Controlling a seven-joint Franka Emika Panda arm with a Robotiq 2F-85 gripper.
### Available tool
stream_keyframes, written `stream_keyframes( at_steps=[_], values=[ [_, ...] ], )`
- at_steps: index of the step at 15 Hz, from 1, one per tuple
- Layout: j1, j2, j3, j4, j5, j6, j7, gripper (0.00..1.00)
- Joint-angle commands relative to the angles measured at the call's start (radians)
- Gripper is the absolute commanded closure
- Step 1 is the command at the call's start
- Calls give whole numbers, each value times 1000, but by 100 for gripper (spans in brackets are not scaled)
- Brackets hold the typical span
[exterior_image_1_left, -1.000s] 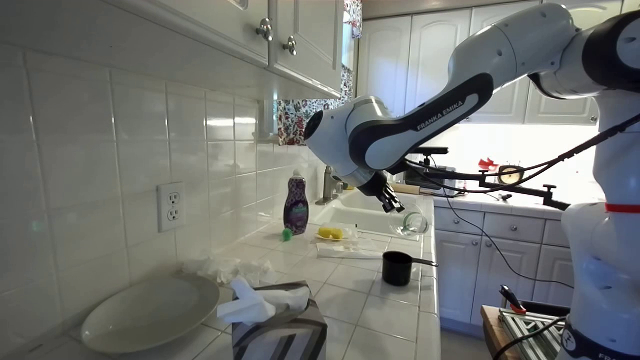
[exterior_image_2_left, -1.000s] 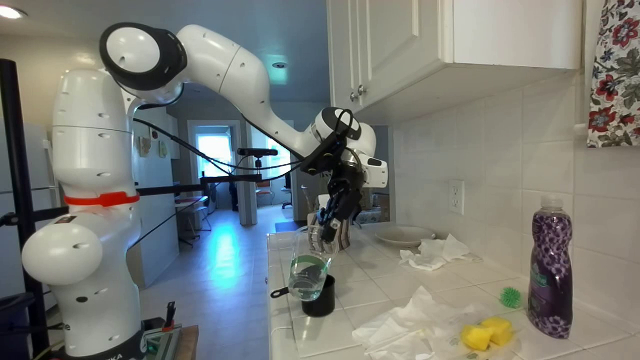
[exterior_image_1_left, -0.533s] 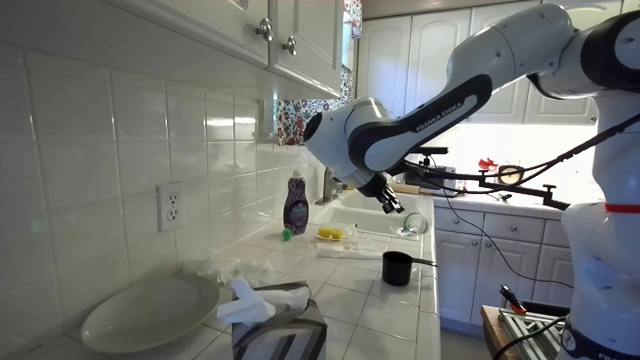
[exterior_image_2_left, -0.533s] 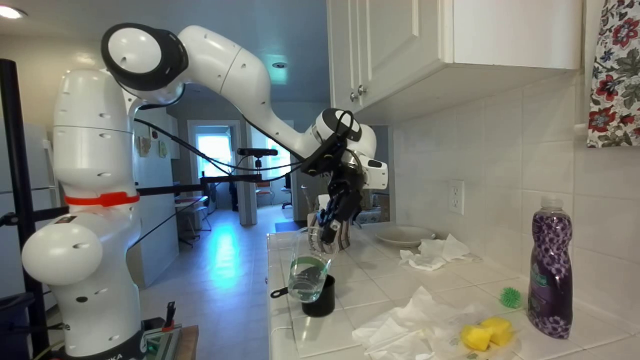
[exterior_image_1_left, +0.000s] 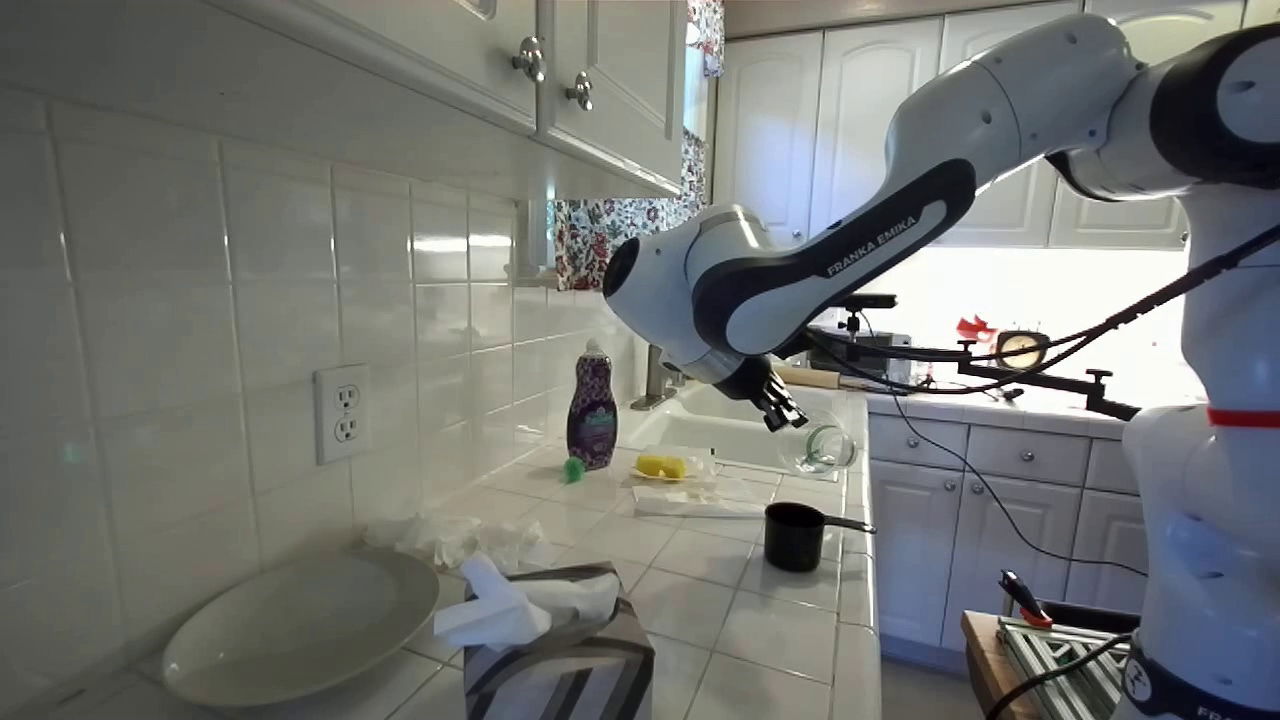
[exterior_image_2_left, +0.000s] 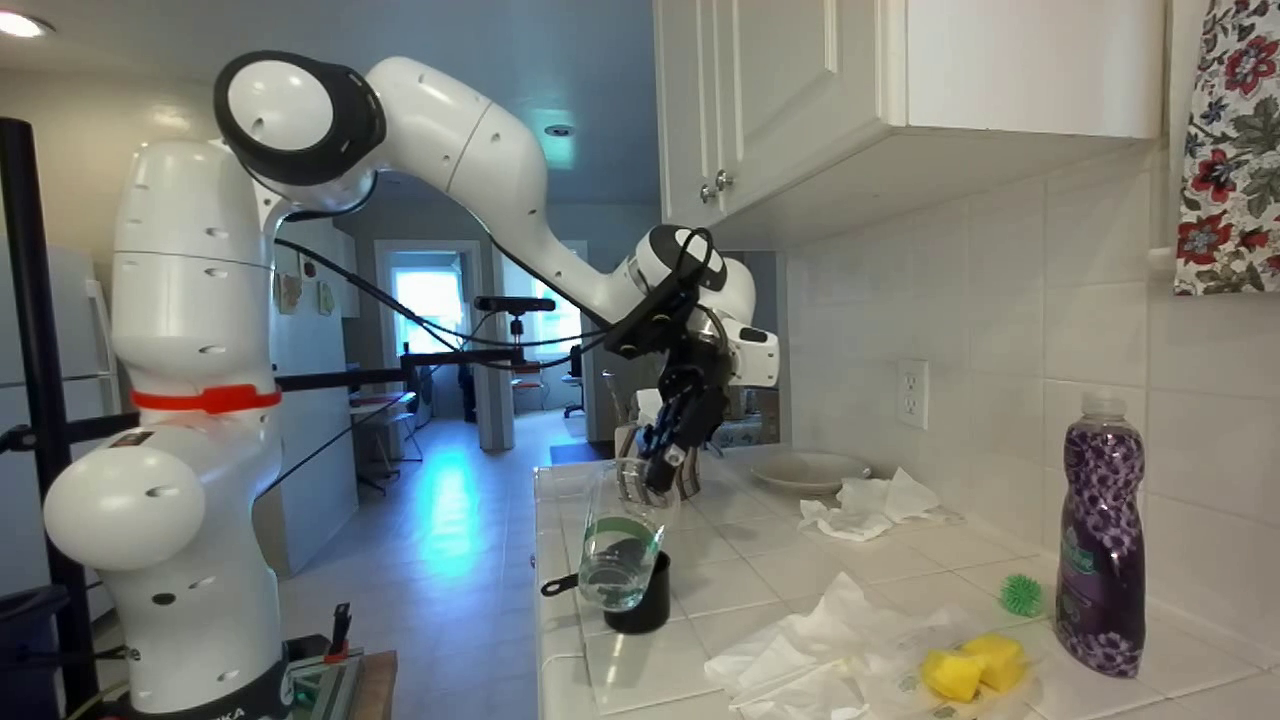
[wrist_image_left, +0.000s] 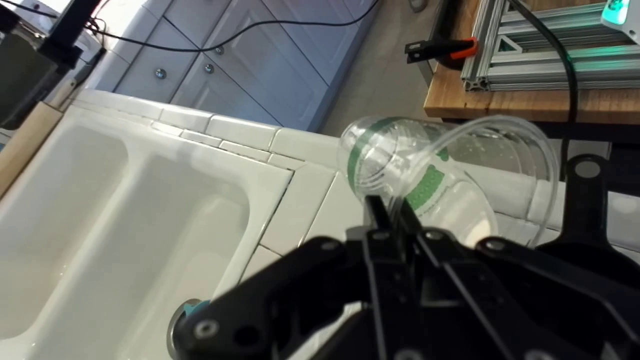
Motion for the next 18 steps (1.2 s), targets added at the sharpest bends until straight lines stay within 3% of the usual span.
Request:
stream_keyframes(
  at_steps=[1,18],
  values=[
    [8,44,2,48,-24,-40,12,98],
    [28,136,6,141,-34,-95,-3,98]
  ],
)
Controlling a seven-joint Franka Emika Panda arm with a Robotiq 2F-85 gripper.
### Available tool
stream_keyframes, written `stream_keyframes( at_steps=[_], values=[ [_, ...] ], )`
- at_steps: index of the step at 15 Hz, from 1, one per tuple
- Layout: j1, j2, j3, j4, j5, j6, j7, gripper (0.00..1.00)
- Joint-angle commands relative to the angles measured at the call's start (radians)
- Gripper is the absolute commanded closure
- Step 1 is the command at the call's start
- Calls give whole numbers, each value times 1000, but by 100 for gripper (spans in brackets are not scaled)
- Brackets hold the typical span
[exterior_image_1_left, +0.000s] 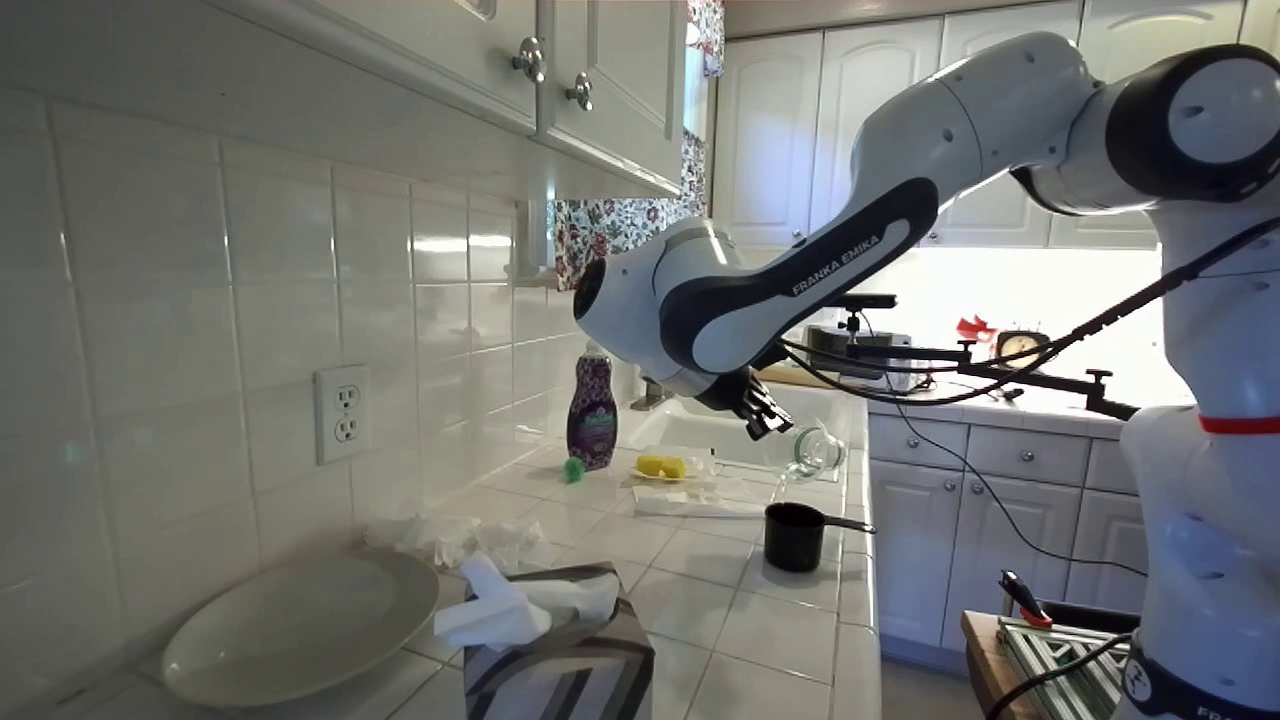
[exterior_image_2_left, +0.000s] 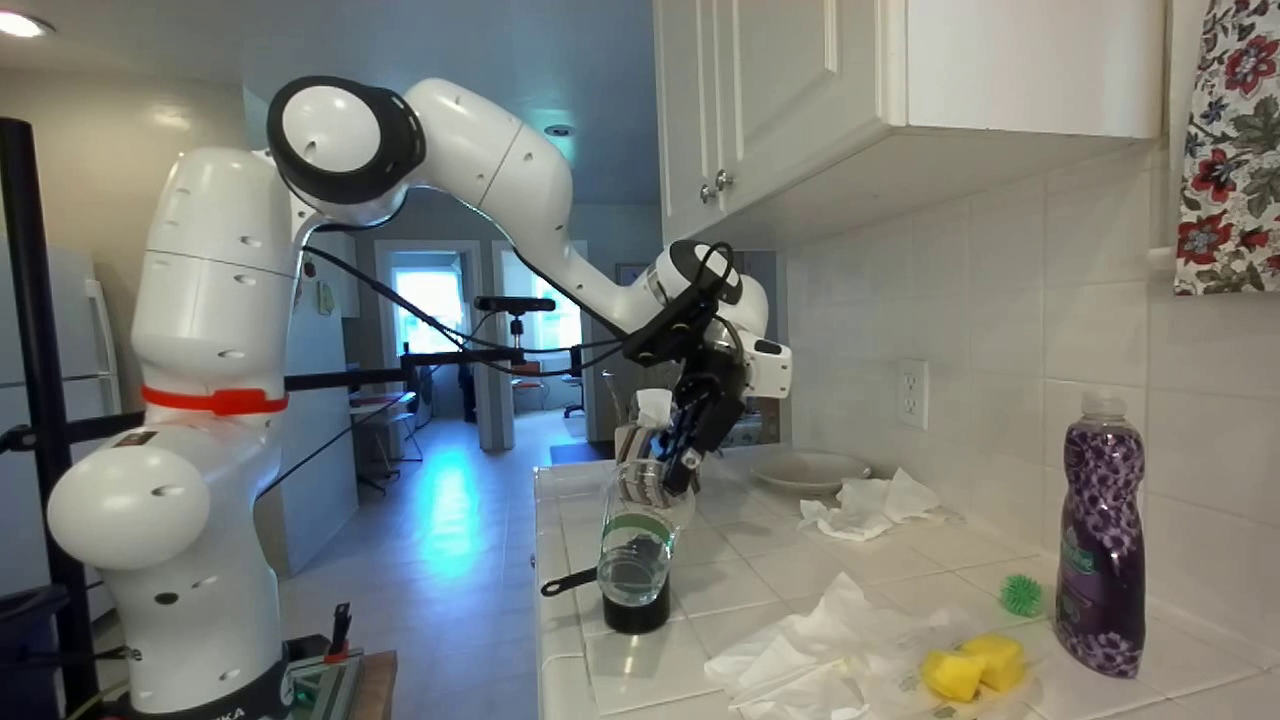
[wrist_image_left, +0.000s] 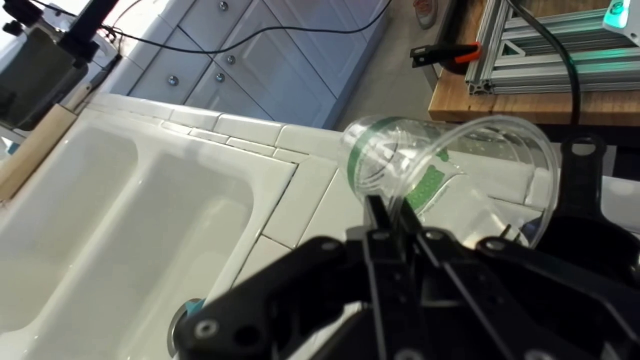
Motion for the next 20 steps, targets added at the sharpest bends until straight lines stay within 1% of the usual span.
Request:
stream_keyframes(
  at_steps=[1,20],
  values=[
    [5,34,4,44,-23,-41,-3,98],
    [18,38,17,39,-22,-67,5,98]
  ],
)
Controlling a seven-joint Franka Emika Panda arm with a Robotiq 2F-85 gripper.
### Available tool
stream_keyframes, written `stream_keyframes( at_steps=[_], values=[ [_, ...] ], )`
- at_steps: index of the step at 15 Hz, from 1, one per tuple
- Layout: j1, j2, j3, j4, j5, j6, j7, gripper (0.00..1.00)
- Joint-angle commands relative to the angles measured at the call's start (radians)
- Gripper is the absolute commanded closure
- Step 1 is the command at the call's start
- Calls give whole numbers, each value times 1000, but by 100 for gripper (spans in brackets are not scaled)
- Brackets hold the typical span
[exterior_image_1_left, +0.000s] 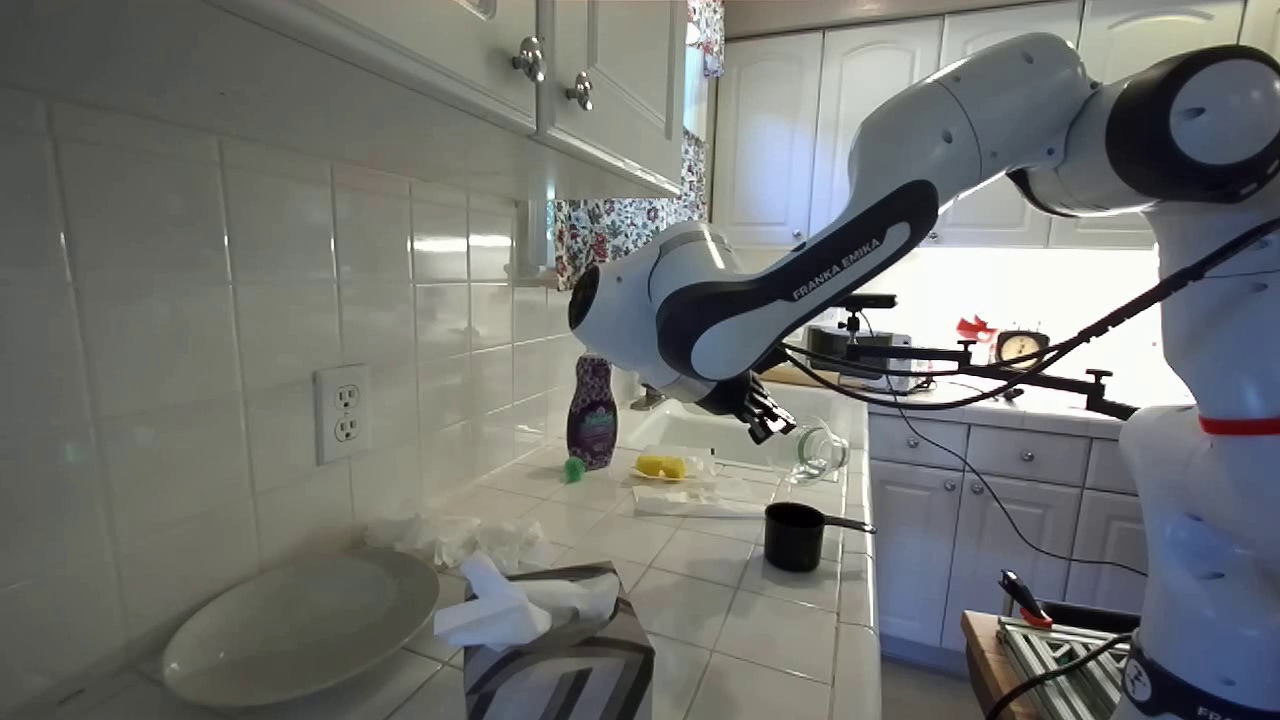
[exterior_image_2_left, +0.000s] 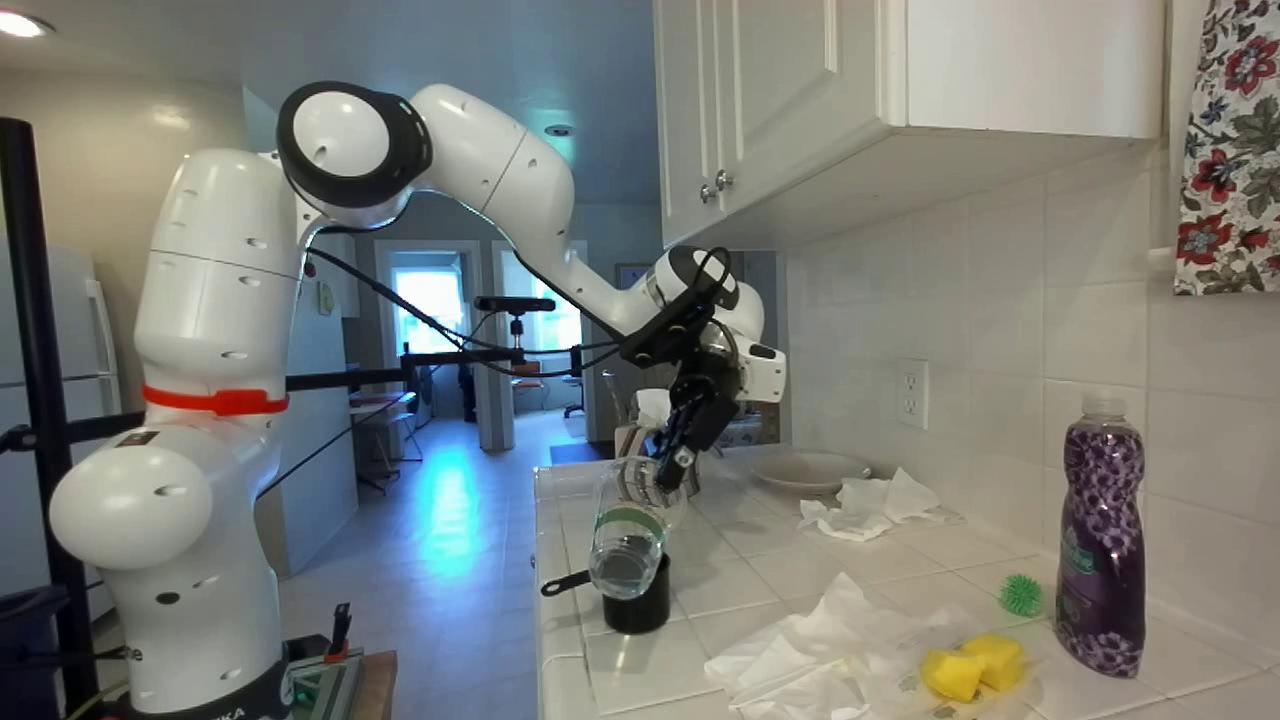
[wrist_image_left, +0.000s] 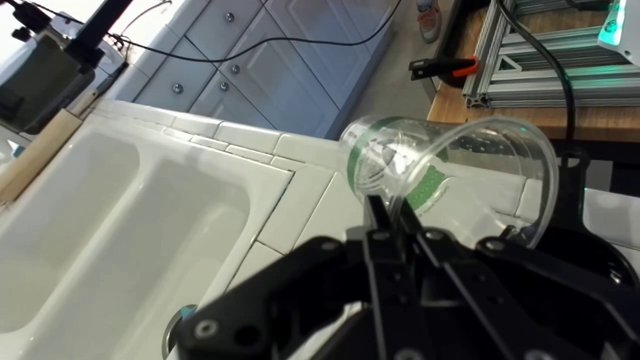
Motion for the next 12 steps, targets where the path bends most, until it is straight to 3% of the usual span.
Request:
stream_keyframes(
  at_steps=[1,12],
  values=[
    [6,25,6,33,-20,-34,5,98],
    [12,28,7,33,-21,-45,6,98]
  ],
)
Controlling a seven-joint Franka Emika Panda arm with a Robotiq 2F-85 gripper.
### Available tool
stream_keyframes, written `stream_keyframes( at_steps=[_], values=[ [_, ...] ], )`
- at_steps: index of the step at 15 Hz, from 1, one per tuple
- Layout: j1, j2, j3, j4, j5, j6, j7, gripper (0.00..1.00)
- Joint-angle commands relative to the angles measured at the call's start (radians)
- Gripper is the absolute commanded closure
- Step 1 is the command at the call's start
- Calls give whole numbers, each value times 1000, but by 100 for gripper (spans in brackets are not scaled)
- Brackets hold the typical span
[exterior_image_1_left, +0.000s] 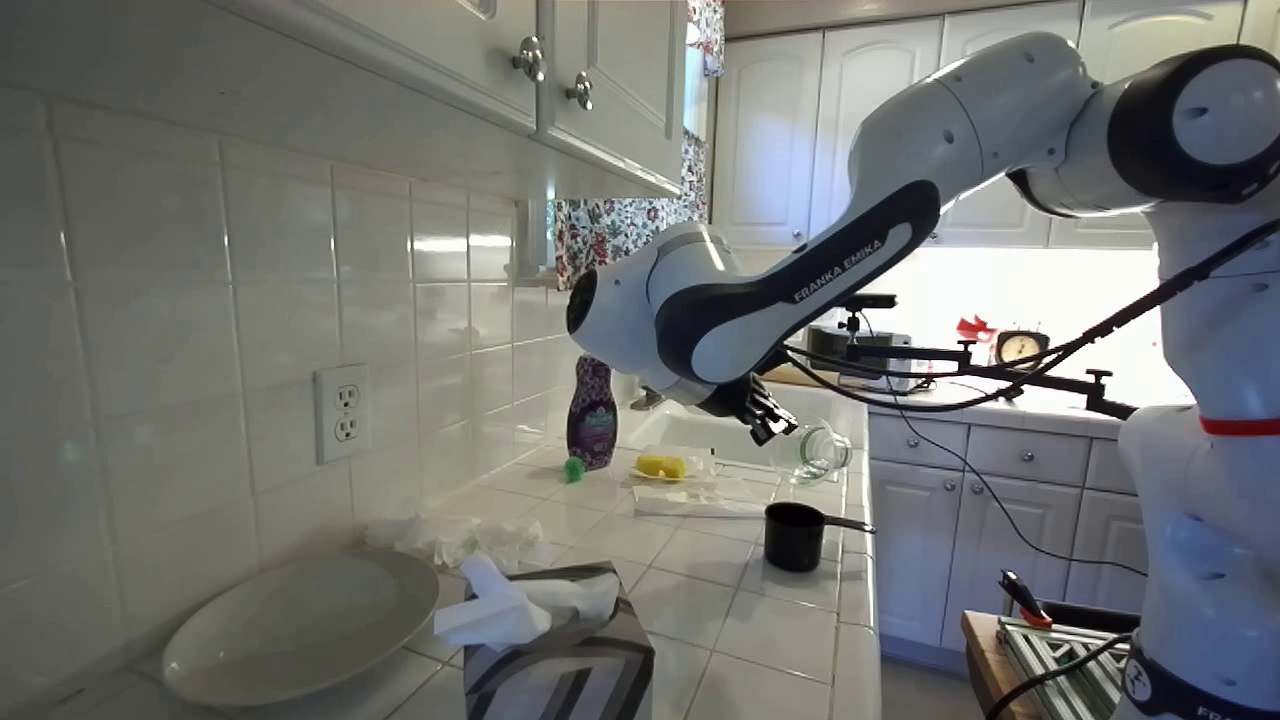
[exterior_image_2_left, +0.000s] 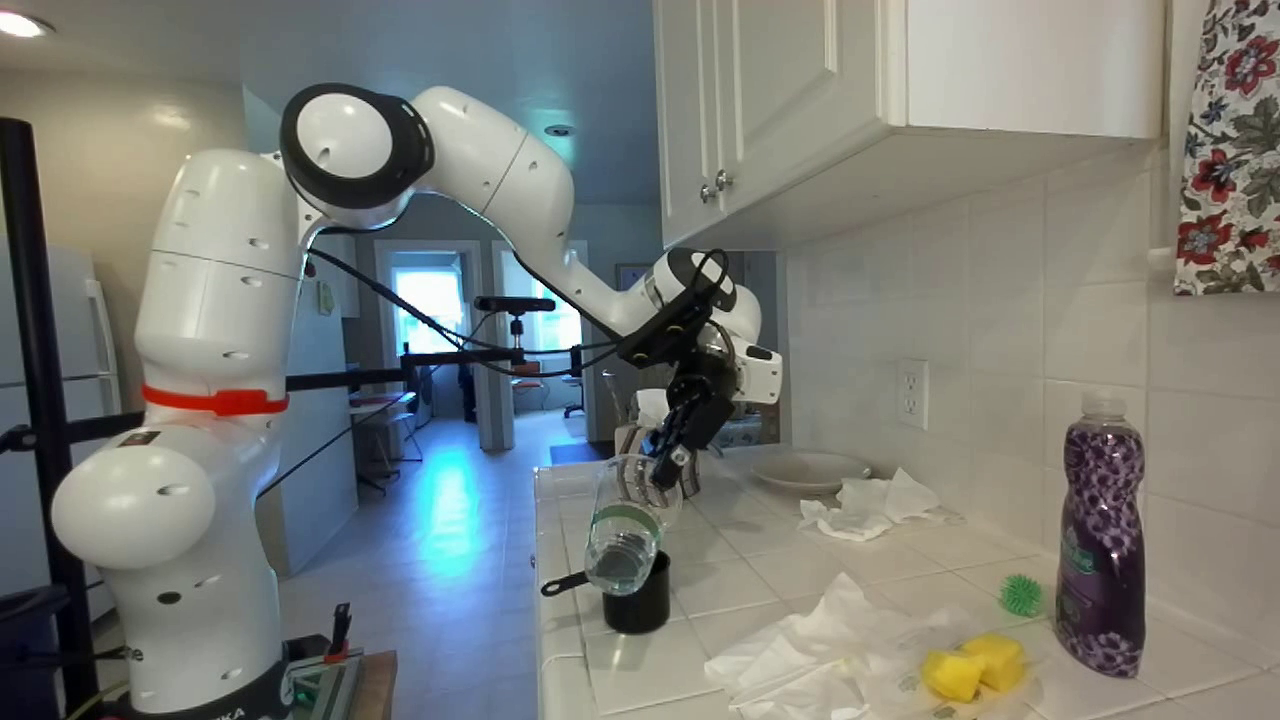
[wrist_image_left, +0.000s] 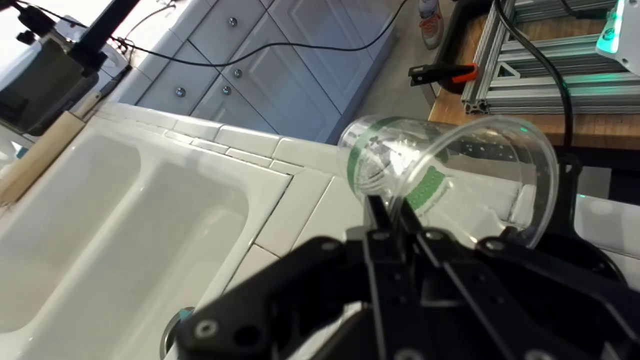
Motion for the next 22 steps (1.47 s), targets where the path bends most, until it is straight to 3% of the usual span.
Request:
stream_keyframes(
  at_steps=[1,22],
  values=[
    [1,25,6,33,-21,-30,7,98],
    [4,27,7,34,-25,-49,10,98]
  ],
)
